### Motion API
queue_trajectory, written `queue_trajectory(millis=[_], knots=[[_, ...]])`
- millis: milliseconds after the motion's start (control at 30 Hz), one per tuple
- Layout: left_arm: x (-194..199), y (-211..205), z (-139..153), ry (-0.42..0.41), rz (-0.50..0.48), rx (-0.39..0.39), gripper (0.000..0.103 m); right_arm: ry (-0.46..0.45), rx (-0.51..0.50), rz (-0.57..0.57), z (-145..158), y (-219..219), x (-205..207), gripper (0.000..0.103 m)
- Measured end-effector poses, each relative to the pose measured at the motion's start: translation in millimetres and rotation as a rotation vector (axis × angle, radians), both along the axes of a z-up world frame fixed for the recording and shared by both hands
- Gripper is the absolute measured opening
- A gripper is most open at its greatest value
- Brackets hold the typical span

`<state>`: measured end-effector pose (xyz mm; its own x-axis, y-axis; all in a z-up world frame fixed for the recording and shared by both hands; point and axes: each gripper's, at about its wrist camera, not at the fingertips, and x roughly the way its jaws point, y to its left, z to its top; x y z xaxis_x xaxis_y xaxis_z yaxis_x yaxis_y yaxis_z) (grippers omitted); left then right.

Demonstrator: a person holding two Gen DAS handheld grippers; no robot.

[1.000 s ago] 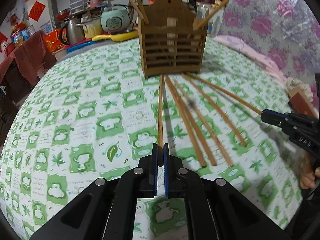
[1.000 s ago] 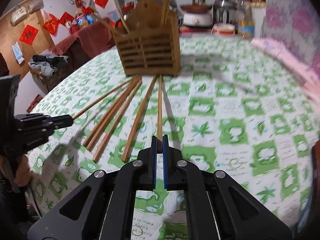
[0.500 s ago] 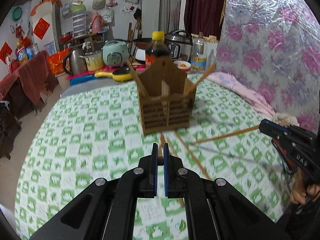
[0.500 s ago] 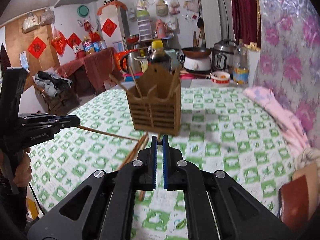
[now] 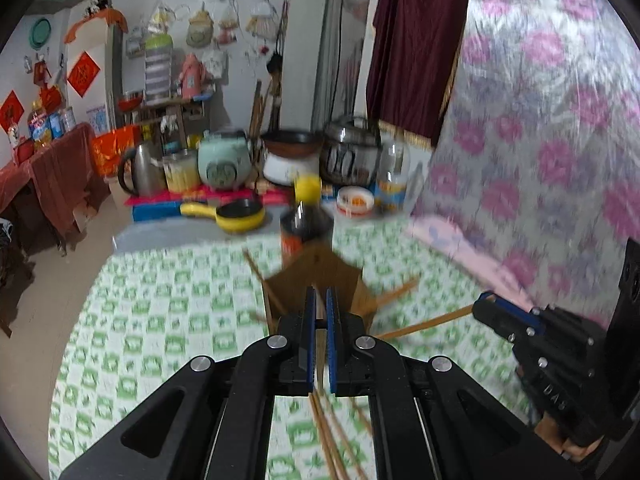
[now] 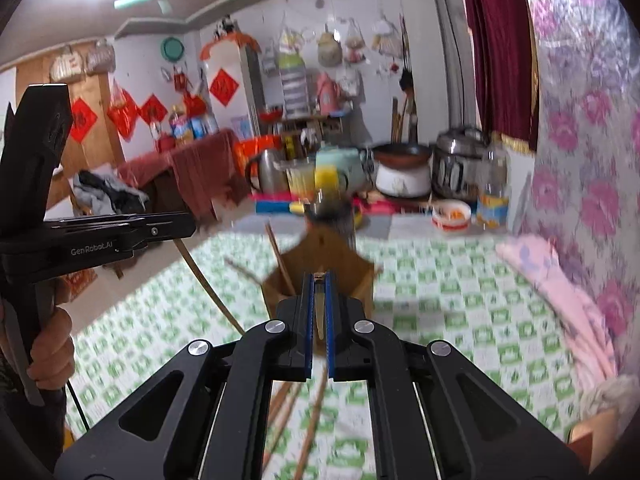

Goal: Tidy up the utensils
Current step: 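Lift both held chopsticks and lower them into the wooden holder, then open both grippers and move them back toward the chopstick pile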

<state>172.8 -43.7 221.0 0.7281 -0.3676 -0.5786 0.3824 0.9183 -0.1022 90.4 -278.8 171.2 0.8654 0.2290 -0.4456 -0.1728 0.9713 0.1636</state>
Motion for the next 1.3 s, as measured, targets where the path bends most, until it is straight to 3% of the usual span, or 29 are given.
queue_trajectory(millis=[167, 333, 400, 500, 567, 633, 700, 833, 900, 1000, 1067, 1300], knots=[[14, 2, 34, -0.107, 0.067, -0.029, 0.005, -0.066, 0.003, -0.03, 24, 5, 18, 0.006], [45, -5, 16, -0.153, 0.137, -0.037, 0.005, -0.028, -0.034, -0.06, 6, 16, 46, 0.006], [61, -7, -10, -0.114, 0.124, -0.059, 0.006, 0.017, -0.043, -0.057, -6, 18, 60, 0.006], [81, -7, -49, 0.037, 0.115, -0.059, 0.006, 0.112, -0.065, -0.052, -31, 18, 78, 0.011], [81, -2, -62, 0.07, 0.102, -0.054, 0.016, 0.105, -0.057, -0.054, -33, 15, 73, 0.011], [72, 4, -68, 0.049, 0.129, -0.037, 0.064, 0.075, -0.051, -0.054, -28, 13, 61, 0.012], [60, 14, -69, 0.021, 0.161, -0.044, 0.074, 0.049, -0.052, -0.053, -24, 14, 46, 0.013], [44, 26, -78, 0.058, 0.149, -0.054, 0.078, 0.028, -0.05, -0.043, -22, 15, 25, 0.018], [35, 32, -87, 0.07, 0.166, -0.044, 0.083, 0.028, -0.04, -0.04, -25, 15, 14, 0.025], [18, 41, -106, 0.089, 0.192, -0.033, 0.091, 0.037, -0.016, -0.041, -37, 12, -2, 0.044], [7, 47, -123, 0.118, 0.192, -0.026, 0.093, 0.06, 0.001, -0.041, -53, 10, -14, 0.053], [-23, 59, -209, 0.304, 0.181, 0.032, 0.093, 0.231, 0.054, -0.059, -139, 2, -27, 0.065]])
